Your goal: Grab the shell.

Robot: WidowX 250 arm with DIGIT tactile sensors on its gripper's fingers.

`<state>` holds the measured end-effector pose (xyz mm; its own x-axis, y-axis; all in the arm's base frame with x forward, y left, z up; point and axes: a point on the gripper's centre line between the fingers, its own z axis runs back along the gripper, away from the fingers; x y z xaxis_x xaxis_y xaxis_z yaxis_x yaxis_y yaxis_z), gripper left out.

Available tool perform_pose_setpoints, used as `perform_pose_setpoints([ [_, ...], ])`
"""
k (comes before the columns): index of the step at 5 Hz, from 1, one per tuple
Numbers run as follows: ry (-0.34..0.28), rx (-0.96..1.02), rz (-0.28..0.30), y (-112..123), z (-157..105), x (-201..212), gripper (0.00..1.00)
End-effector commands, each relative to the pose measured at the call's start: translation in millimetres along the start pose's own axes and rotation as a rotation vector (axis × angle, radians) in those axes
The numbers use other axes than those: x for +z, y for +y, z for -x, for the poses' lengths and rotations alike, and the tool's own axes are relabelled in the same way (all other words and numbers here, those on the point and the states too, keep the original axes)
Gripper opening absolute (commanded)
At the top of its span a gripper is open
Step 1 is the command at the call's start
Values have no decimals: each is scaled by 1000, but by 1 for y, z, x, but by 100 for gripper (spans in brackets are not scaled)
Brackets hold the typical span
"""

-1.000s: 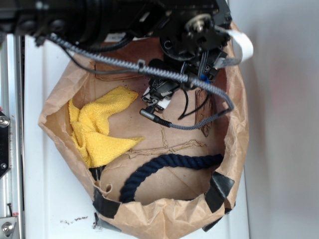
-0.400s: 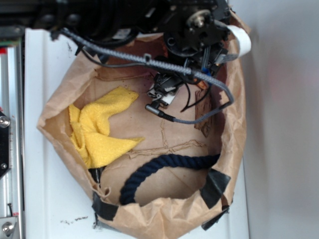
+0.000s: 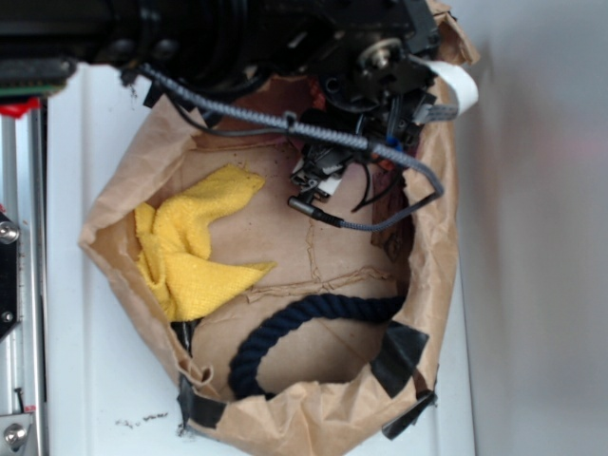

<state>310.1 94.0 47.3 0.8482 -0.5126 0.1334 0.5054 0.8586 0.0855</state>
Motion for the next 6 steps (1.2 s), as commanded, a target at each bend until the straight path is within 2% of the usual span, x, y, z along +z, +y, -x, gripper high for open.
perform_pose_setpoints([
  [1, -37, 27, -91, 8, -19, 2, 100],
  [2, 4, 34, -122, 10, -23, -14, 100],
  [3, 16, 29, -137, 8, -23, -21, 100],
  [4, 5, 56, -154, 12, -23, -22, 55],
  [5, -12, 68, -142, 13, -19, -17, 0],
  [6, -35, 58, -128, 12, -16, -10, 0],
])
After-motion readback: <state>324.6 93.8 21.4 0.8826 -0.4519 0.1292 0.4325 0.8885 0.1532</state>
